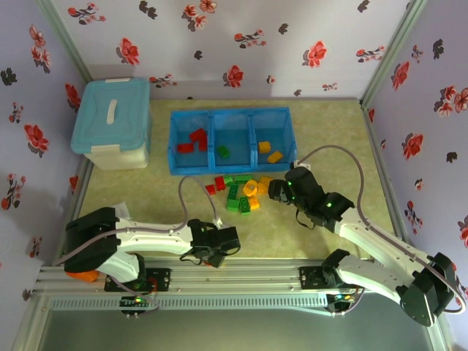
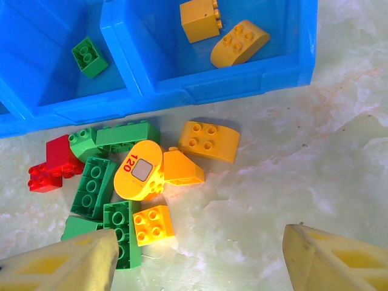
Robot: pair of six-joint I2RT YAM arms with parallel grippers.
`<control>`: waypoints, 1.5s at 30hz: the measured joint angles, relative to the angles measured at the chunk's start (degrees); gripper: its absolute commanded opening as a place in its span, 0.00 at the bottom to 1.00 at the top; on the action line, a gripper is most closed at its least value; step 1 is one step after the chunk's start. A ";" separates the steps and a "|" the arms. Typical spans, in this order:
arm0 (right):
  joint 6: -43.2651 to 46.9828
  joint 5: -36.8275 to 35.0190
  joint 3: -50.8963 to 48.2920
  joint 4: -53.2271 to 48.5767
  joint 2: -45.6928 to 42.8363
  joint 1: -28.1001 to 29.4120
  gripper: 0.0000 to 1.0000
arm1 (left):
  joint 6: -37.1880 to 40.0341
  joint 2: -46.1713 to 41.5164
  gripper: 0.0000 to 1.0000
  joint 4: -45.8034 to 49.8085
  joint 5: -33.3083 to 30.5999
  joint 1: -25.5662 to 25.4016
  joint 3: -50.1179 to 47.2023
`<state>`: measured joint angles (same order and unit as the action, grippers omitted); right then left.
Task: Sort the legos into containers by color
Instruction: Pick up the lego from the middle-left of the table, then place the lego in the container, then pick up the lego from the center of the table.
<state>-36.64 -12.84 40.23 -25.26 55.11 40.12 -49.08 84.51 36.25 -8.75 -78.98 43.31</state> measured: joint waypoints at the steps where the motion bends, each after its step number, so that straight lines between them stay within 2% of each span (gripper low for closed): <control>1: 0.00 0.00 0.00 -0.02 0.00 0.00 0.72 | -0.04 0.07 0.35 -0.07 0.00 0.17 0.00; 4: -0.02 0.00 0.00 -0.04 0.00 0.00 0.72 | 0.31 0.07 0.28 -0.04 0.17 0.76 0.24; 7: -0.02 -0.02 0.00 -0.13 -0.04 0.00 0.71 | 0.90 -0.42 0.26 1.55 0.00 2.25 1.62; 10: -0.02 -0.13 0.00 -0.31 -0.50 0.00 0.71 | 1.44 -4.74 0.24 3.28 -0.57 6.78 3.74; 12: -0.02 -0.37 0.00 -0.28 -0.87 0.00 0.71 | 2.82 -10.32 0.23 3.63 -1.25 13.29 5.49; 14: -0.04 -0.42 0.00 -0.13 -0.87 0.00 0.70 | 5.29 -15.10 0.24 3.50 -2.14 22.62 8.81; 17: -0.02 -0.20 0.00 0.28 -0.15 0.00 0.70 | 9.70 -16.48 0.24 2.34 -3.13 35.95 15.69; 20: 0.04 0.48 0.13 0.52 1.70 0.00 0.71 | 13.92 -11.89 0.25 0.50 -3.28 46.03 23.26; 26: 1.14 1.77 4.46 -0.76 7.89 0.00 0.71 | 20.02 5.84 0.26 -2.25 -1.03 55.82 36.39; 27: 1.31 2.05 5.18 -0.72 8.57 0.00 0.71 | 20.85 8.81 0.29 -2.32 -0.61 56.85 38.27; 28: 1.53 2.43 5.75 -0.68 9.05 0.07 0.71 | 21.57 11.74 0.46 -2.08 -0.22 57.86 40.30; 29: 1.64 2.64 6.03 -0.68 9.20 0.20 0.71 | 22.34 14.38 0.72 -1.51 -0.02 58.71 42.38; 30: 1.66 2.78 6.19 -0.68 9.29 0.44 0.72 | 22.84 16.55 0.77 -0.33 0.17 59.25 44.52; 33: 1.73 2.80 6.78 -0.74 9.81 1.70 0.73 | 24.00 20.83 0.82 2.40 0.39 60.08 50.53; 35: 2.16 2.71 8.20 -0.96 11.21 3.30 0.73 | 24.48 19.15 0.94 2.91 0.35 59.21 50.27; 36: 2.40 2.67 9.09 -1.09 12.13 3.98 0.73 | 24.68 17.59 0.95 2.51 0.35 58.51 49.31; 45: 6.05 2.29 23.08 -4.90 28.24 9.86 0.71 | 22.43 -12.37 0.92 -1.27 0.42 50.90 28.11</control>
<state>-30.59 -10.55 63.31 -30.15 83.35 49.98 -26.65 72.14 34.98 -8.34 -28.08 71.42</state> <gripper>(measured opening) 0.718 0.930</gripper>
